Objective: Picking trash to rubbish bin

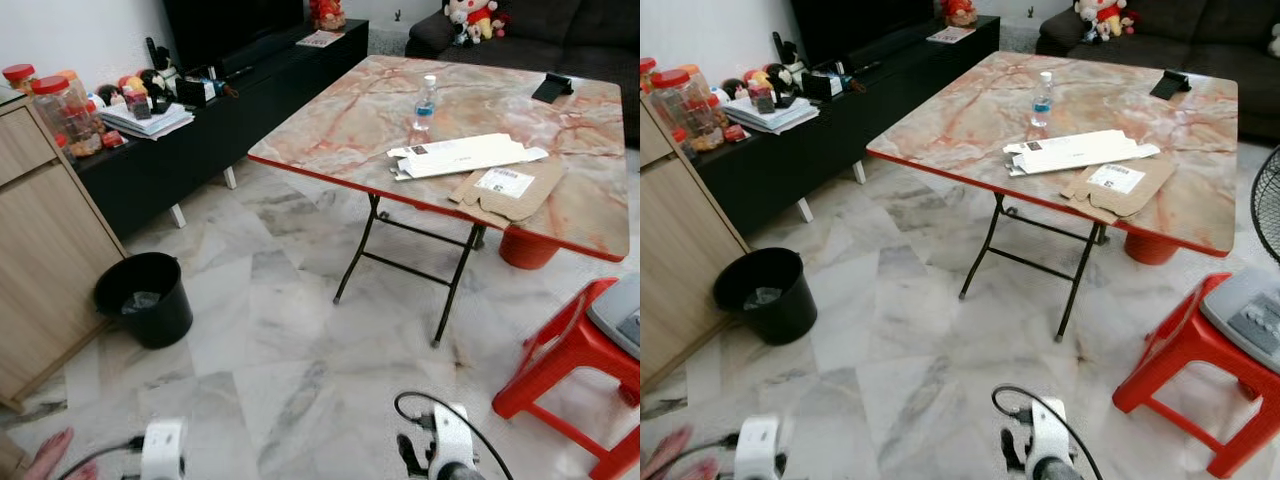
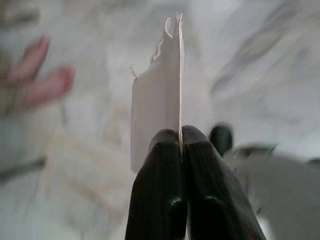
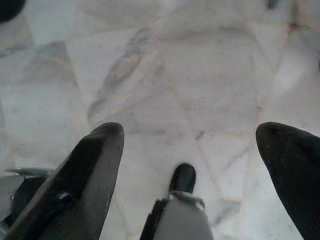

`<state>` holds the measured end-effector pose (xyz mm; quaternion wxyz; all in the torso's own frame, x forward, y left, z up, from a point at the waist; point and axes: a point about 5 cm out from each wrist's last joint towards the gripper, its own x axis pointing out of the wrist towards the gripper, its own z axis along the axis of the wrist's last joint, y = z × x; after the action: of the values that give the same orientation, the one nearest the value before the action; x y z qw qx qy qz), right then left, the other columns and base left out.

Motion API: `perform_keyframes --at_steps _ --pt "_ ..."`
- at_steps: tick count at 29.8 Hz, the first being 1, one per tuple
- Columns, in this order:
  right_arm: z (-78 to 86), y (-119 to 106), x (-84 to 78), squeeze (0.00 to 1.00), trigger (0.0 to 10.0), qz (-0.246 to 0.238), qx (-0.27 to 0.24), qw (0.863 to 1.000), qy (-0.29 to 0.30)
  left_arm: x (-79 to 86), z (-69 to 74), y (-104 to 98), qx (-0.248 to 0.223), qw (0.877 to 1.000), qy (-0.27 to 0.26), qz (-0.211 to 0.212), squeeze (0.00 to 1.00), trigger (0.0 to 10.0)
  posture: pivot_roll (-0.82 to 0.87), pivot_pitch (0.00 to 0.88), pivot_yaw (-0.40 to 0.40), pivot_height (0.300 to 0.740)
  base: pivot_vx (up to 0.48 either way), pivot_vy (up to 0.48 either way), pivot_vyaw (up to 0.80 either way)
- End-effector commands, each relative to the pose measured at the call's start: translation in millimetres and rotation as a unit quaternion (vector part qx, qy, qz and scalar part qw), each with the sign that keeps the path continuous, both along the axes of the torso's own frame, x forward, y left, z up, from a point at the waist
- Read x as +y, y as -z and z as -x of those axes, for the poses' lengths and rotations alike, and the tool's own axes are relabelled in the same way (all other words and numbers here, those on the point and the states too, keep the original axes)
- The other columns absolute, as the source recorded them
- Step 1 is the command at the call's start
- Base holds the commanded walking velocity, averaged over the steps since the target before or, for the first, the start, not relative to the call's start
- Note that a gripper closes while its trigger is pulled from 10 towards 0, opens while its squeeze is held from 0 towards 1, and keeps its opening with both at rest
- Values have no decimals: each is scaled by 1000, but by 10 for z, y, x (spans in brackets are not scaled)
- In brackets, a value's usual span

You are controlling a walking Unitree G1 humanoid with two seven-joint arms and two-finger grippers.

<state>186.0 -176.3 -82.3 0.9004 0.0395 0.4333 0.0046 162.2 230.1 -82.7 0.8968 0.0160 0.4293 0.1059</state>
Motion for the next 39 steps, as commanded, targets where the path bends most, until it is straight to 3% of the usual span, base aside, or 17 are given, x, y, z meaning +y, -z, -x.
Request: perform_keyframes --at_steps 1,16,33,39 --pt "-36 -14 38 0 10000 -2 -3 1000 -3 48 67 25 20 1000 -8 -7 0 10000 31 17 33 740 0 0 800" --pt "-67 -23 68 0 10000 1 -1 1000 -6 -52 -30 19 33 999 19 -19 0 10000 21 8 26 740 92 0 800" --pt "-44 -16 33 0 10000 5 -1 1000 -1 -74 6 41 44 998 28 -21 0 10000 8 0 31 740 428 0 0" --pt "-39 -13 37 0 10000 7 -1 1000 -3 -73 -4 37 43 998 30 -22 0 10000 11 0 33 740 414 0 760"
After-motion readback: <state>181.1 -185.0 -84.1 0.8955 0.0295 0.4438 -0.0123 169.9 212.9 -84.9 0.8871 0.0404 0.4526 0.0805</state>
